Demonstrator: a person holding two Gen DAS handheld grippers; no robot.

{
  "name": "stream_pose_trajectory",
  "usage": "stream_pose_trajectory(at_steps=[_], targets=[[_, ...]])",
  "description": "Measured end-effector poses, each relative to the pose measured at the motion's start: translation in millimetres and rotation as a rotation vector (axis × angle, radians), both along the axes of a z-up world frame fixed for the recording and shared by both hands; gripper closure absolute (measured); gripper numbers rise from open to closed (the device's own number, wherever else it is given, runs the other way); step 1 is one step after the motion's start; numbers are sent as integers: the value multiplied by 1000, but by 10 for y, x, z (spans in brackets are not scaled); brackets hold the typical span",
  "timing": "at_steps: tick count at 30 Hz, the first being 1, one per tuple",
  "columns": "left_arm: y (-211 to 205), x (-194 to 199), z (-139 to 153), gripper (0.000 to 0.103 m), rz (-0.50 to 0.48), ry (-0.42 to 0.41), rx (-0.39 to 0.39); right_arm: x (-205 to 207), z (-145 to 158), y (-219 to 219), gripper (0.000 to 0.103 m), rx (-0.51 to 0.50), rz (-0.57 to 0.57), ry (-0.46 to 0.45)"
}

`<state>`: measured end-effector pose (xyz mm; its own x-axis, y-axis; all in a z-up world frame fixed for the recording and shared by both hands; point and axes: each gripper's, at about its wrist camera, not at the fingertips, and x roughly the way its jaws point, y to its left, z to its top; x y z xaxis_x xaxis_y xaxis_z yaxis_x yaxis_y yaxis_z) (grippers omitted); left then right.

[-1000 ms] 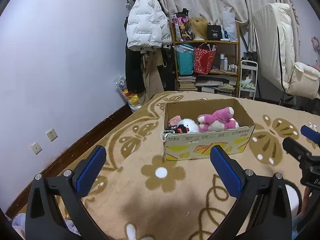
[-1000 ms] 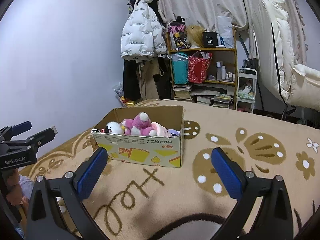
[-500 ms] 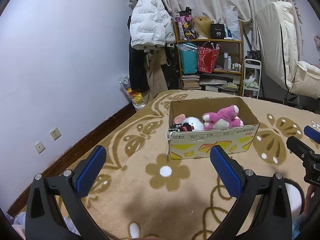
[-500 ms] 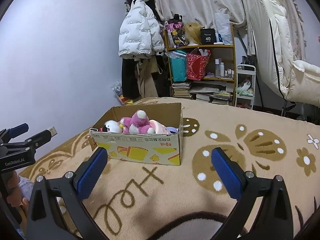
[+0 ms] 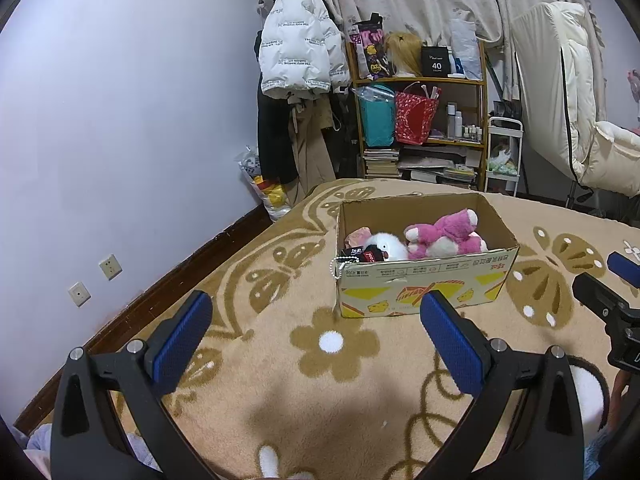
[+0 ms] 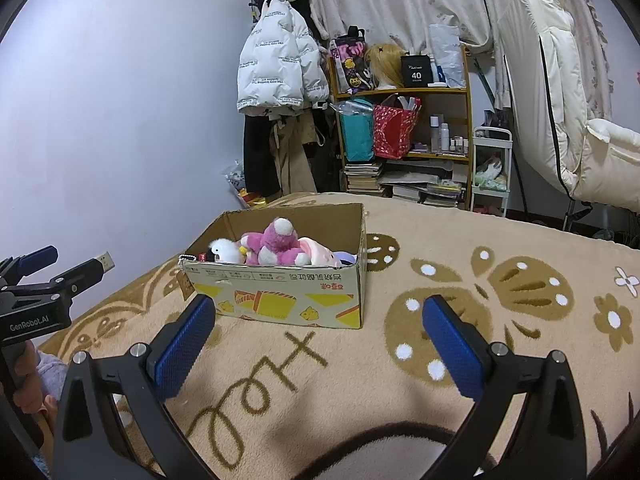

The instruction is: Organize soft objects

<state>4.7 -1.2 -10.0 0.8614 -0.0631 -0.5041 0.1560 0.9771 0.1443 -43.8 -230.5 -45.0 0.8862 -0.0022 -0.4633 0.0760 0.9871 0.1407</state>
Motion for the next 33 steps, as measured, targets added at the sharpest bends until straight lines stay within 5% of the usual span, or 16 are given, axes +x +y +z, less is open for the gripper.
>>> stream_pose_trajectory(at_steps=[33], targets=[[19, -16, -39, 0, -10, 2, 6, -3, 23, -23, 0, 2, 0, 1]])
